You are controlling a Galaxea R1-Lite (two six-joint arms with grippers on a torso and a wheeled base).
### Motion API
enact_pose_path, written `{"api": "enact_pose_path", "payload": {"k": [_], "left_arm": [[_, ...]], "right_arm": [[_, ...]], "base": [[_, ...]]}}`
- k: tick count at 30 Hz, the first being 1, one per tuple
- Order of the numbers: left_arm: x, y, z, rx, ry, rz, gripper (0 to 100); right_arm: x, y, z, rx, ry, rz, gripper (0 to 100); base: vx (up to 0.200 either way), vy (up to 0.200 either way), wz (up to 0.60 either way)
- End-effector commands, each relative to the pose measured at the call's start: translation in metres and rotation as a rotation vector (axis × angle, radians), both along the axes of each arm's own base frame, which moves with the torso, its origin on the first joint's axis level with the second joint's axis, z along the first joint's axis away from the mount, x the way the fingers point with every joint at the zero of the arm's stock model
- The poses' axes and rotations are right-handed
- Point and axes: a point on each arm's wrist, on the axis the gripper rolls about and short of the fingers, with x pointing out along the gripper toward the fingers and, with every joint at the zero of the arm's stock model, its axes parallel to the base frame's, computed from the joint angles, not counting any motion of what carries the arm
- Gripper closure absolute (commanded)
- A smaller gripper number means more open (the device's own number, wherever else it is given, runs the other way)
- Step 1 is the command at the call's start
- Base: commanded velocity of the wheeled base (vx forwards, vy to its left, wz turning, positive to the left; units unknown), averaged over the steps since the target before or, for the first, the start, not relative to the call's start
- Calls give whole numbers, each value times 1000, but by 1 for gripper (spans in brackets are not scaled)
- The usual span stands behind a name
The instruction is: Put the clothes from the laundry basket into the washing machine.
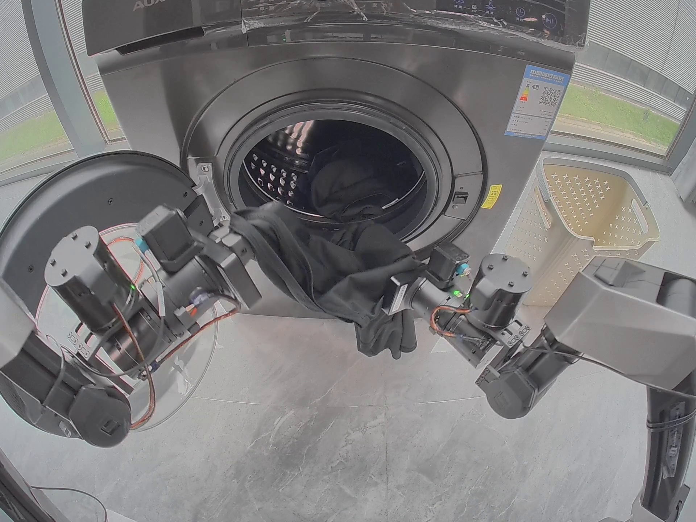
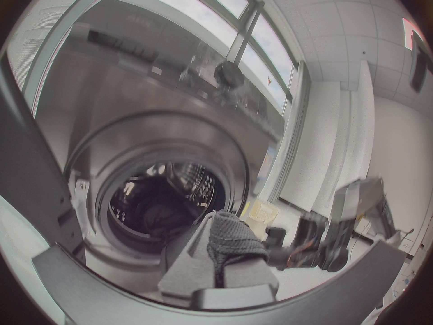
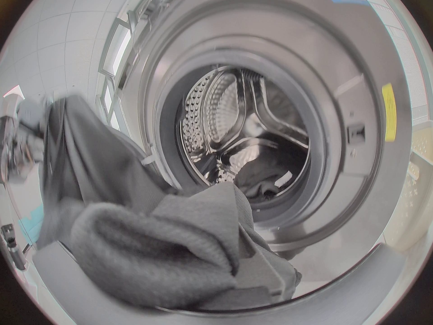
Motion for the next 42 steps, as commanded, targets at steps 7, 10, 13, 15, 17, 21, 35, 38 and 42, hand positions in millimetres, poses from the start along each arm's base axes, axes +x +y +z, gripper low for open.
{"api": "enact_pose_path", "payload": {"k": [7, 10, 13, 15, 17, 21, 35, 38, 42], "left_arm": [[19, -8, -72, 181, 174, 21, 100], [19, -7, -72, 183, 174, 19, 100], [19, -6, -71, 181, 172, 24, 0], [18, -5, -75, 188, 188, 22, 0], [15, -4, -81, 201, 212, 17, 0], [-5, -1, -121, 333, 337, -78, 0], [-24, 6, -147, 482, 372, -173, 0], [-26, 7, -146, 481, 370, -171, 0], [-25, 6, -144, 478, 364, -172, 0]], "right_arm": [[-24, -2, 47, 57, -76, 32, 100], [-27, 3, 48, 58, -75, 44, 100], [-27, 4, 48, 60, -78, 46, 100], [-26, 4, 51, 66, -85, 44, 100], [-25, 4, 53, 71, -91, 45, 100], [-23, 8, 56, 97, -106, 53, 100], [-21, 12, 64, 115, -129, 56, 100], [-20, 12, 63, 113, -127, 54, 100], [-18, 14, 56, 104, -114, 56, 100]], "base": [[0, 0, 0], [0, 0, 0], [0, 0, 0], [0, 0, 0], [0, 0, 0], [0, 0, 0], [0, 0, 0], [0, 0, 0], [0, 0, 0]]}}
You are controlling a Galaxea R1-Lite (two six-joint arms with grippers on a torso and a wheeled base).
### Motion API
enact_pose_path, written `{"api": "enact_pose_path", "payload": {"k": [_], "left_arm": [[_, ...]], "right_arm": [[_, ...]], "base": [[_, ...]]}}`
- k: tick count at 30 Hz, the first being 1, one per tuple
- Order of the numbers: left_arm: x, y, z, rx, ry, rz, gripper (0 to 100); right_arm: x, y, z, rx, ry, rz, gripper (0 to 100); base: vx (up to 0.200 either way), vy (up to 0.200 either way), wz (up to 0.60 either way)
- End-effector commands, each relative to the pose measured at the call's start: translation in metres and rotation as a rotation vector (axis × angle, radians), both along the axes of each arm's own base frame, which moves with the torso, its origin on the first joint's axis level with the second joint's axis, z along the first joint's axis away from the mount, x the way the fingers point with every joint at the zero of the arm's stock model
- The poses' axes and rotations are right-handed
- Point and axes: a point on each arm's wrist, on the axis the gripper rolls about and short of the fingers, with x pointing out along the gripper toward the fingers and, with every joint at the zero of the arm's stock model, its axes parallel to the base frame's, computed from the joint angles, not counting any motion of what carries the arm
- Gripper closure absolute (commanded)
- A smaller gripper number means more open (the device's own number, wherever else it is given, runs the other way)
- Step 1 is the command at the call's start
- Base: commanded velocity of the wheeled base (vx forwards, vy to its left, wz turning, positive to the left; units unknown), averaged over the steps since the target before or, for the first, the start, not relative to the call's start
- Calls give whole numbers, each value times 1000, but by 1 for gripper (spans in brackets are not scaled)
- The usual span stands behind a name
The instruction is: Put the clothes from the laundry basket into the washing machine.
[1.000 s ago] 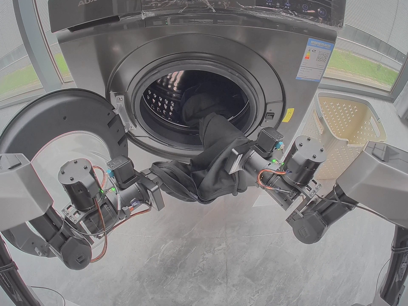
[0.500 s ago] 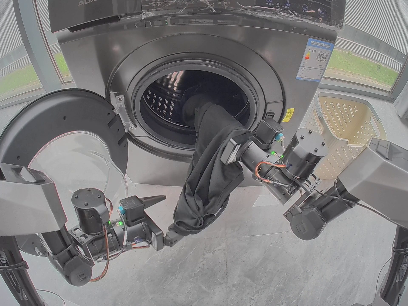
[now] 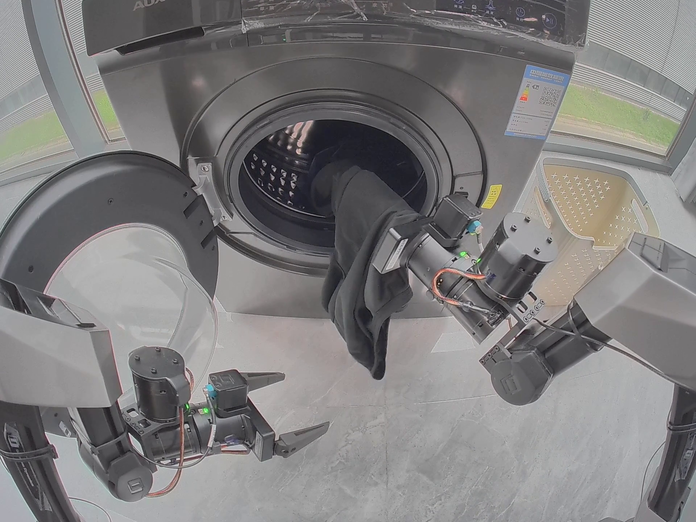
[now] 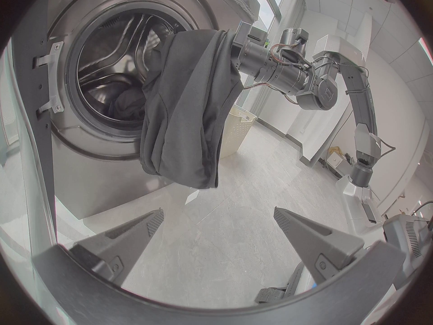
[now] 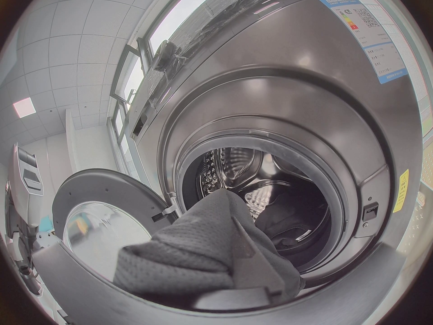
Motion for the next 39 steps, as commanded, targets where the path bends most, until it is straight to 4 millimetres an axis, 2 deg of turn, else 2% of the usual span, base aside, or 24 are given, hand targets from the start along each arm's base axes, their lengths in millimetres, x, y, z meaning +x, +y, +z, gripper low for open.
{"api": "enact_pose_path", "payload": {"k": [1, 7, 12, 17, 22, 24, 31, 39], "left_arm": [[9, -6, 5, -21, -41, 2, 0], [38, -28, 30, -146, -138, 5, 0], [52, -48, 44, -264, -135, 12, 0], [65, -57, 38, -277, -134, 18, 0], [86, -66, 22, -273, -136, 38, 0], [104, -70, 19, -283, -171, 93, 0], [141, -65, 17, -310, -248, 231, 0], [144, -65, 15, -307, -246, 251, 0]], "right_arm": [[0, 5, -11, -17, 22, 8, 100], [-7, 14, -11, -22, 22, 34, 100], [-7, 19, -10, -16, 15, 45, 100], [-9, 24, -10, -14, 15, 58, 100], [-12, 25, -9, -12, 12, 64, 100], [-17, 27, -9, -12, 20, 67, 100], [-33, 31, -7, -13, 33, 84, 100], [-38, 31, 0, 2, 27, 83, 100]], "base": [[0, 0, 0], [0, 0, 0], [0, 0, 0], [0, 0, 0], [0, 0, 0], [0, 0, 0], [0, 0, 0], [0, 0, 0]]}}
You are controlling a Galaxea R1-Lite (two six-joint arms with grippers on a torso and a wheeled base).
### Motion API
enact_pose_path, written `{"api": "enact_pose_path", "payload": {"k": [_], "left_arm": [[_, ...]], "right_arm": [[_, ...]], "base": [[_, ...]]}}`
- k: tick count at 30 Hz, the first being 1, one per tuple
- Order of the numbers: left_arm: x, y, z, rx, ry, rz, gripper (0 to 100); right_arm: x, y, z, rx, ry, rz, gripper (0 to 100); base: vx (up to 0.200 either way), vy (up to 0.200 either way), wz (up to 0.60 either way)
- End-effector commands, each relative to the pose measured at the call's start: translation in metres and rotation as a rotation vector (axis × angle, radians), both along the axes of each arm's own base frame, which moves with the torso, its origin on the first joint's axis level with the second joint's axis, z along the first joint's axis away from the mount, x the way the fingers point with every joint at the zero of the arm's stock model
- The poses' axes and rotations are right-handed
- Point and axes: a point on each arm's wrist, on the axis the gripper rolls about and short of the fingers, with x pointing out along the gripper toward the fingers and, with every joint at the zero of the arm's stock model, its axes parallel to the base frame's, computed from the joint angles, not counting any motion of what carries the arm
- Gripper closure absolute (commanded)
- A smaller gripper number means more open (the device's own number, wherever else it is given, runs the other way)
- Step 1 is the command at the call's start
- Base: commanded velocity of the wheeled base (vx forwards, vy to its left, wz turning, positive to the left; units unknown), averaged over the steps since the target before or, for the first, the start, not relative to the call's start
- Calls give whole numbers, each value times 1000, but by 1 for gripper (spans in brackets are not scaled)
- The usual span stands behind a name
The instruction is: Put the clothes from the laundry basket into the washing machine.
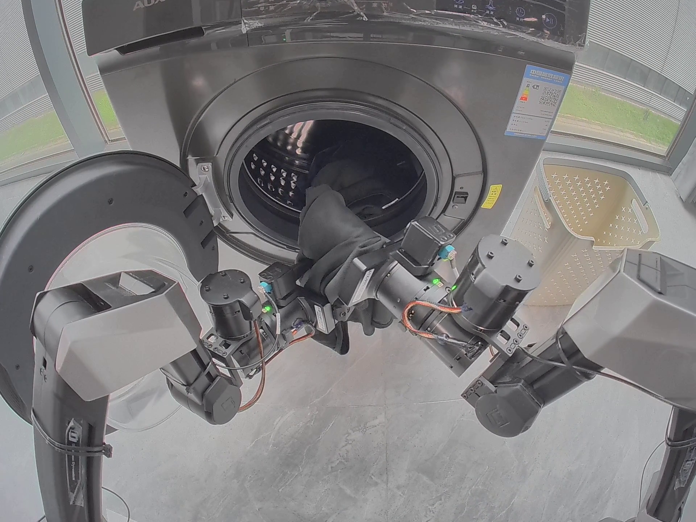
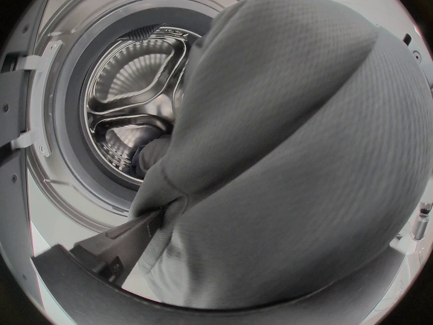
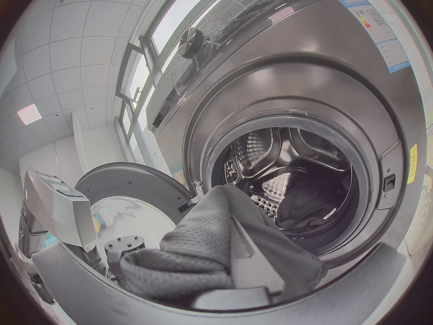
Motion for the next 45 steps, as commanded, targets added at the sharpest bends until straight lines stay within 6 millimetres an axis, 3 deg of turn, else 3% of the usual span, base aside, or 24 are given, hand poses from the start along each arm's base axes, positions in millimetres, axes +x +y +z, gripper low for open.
{"api": "enact_pose_path", "payload": {"k": [1, 11, 14, 18, 19, 24, 36, 37, 40, 43, 44, 45], "left_arm": [[5, -2, -9, 5, 11, 11, 100], [12, -4, 4, -35, -41, 27, 100], [10, 3, 20, -51, -71, 45, 100], [8, 4, 25, -57, -78, 49, 100], [-2, 10, 40, -66, -90, 50, 100], [-17, 16, 54, -71, -94, 45, 100], [-41, 23, 72, -124, -69, 24, 100], [-44, 24, 76, -128, -74, 25, 100], [-49, 27, 79, -129, -75, 33, 100], [-67, 30, 88, -134, -72, 35, 100], [-84, 36, 95, -136, -73, 29, 100], [-90, 39, 96, -134, -69, 27, 100]], "right_arm": [[-4, -1, 8, 12, -12, 4, 100], [-2, -19, 7, 17, 10, -27, 100], [14, -38, 2, 15, 30, -88, 100], [19, -43, 0, 16, 38, -107, 100], [33, -53, -14, 3, 73, -171, 100], [40, -48, -36, -29, 111, -172, 100], [33, -36, -34, -26, 100, -133, 100], [31, -37, -34, -31, 102, -127, 0], [26, -40, -36, -50, 113, -120, 0], [8, -43, -37, -91, 123, -71, 0], [-20, -49, -46, -165, 146, 17, 0], [-31, -51, -49, -189, 159, 55, 0]], "base": [[0, 0, 0], [0, 0, 0], [0, 0, 0], [0, 0, 0], [0, 0, 0], [0, 0, 0], [0, 0, 0], [0, 0, 0], [0, 0, 0], [0, 0, 0], [0, 0, 0], [0, 0, 0]]}}
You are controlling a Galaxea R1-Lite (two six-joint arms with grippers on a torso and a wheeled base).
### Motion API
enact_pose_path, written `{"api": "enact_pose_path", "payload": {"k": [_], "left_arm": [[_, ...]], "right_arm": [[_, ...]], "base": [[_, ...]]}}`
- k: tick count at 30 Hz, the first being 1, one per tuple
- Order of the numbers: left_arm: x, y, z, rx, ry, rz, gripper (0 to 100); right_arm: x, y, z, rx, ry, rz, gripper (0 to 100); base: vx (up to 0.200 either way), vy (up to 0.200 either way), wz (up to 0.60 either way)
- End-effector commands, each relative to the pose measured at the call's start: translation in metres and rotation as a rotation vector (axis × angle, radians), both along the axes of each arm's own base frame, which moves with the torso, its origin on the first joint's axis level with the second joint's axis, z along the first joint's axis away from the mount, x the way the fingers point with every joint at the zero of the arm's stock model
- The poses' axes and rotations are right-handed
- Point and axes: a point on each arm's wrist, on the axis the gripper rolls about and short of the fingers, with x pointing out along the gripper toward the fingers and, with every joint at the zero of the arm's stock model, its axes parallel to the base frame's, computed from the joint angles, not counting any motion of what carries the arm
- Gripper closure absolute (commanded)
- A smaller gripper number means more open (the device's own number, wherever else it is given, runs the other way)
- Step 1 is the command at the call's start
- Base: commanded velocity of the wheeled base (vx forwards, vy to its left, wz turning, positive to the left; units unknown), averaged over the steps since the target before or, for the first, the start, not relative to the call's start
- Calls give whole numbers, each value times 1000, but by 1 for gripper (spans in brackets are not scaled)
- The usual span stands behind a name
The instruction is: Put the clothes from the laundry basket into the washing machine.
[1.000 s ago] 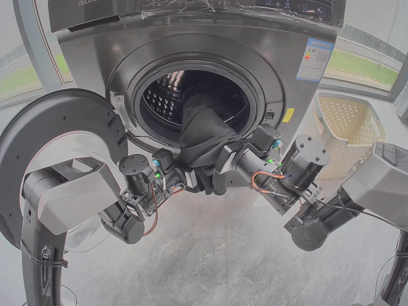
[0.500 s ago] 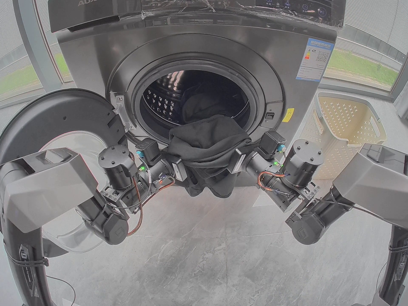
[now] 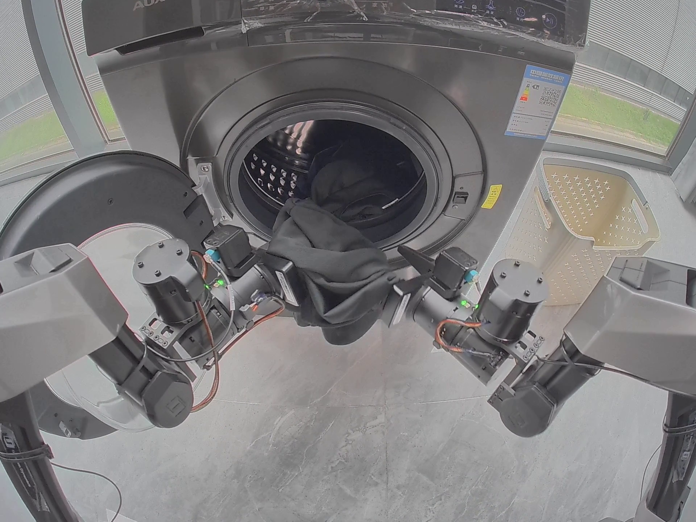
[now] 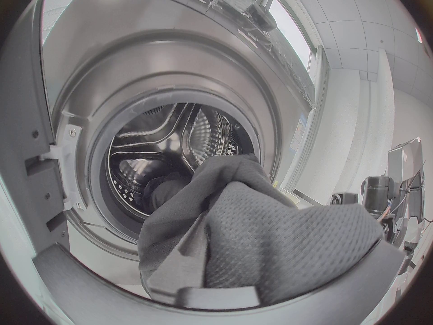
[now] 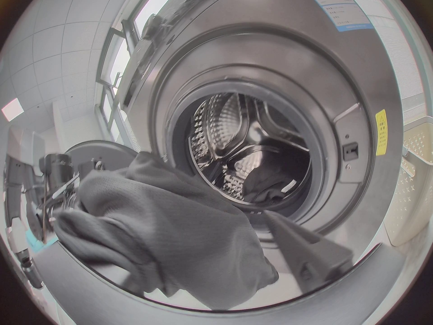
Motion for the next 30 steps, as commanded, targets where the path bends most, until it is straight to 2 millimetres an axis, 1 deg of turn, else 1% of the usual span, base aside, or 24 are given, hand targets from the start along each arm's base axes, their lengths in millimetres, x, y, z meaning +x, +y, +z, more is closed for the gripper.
{"api": "enact_pose_path", "payload": {"k": [1, 2, 3, 4, 5, 7, 9, 12, 14, 20, 24, 26, 28, 29, 30], "left_arm": [[-47, 17, 25, -11, -16, -16, 100], [-54, 20, 26, -7, -11, -22, 100], [-64, 23, 26, -3, -3, -29, 100], [-64, 23, 26, -3, -3, -29, 100], [-78, 29, 25, 4, 13, -37, 100], [-82, 30, 26, -5, 18, -55, 100], [-84, 31, 26, -9, 24, -63, 100], [-81, 30, 24, -9, 33, -59, 100], [-80, 30, 21, -10, 49, -59, 100], [-80, 32, 19, -33, 78, -59, 100], [-80, 41, 18, -29, 81, -32, 100], [-81, 43, 17, -25, 85, -22, 100], [-81, 44, 16, -23, 88, -14, 100], [-81, 45, 14, -18, 94, -9, 100], [-81, 45, 14, -18, 94, -9, 100]], "right_arm": [[-70, -12, -12, -126, 84, 207, 0], [-79, -13, -15, -140, 104, 232, 0], [-96, -16, -20, -170, 138, 268, 0], [-96, -16, -20, -170, 138, 268, 0], [-112, -23, -26, -200, 179, 292, 0], [-115, -30, -26, -208, 191, 291, 0], [-116, -33, -23, -203, 183, 290, 0], [-120, -37, -14, -185, 166, 294, 0], [-126, -39, -15, -195, 173, 306, 0], [-124, -47, -13, -193, 168, 290, 0], [-112, -63, -14, -199, 176, 212, 0], [-107, -72, -9, -190, 164, 176, 0], [-107, -74, -4, -177, 147, 171, 0], [-107, -75, 2, -161, 131, 169, 0], [-107, -75, 2, -161, 131, 169, 0]], "base": [[0, 0, 0], [0, 0, 0], [0, 0, 0], [0, 0, 0], [0, 0, 0], [0, 0, 0], [0, 0, 0], [0, 0, 0], [0, 0, 0], [0, 0, 0], [0, 0, 0], [0, 0, 0], [0, 0, 0], [0, 0, 0], [0, 0, 0]]}}
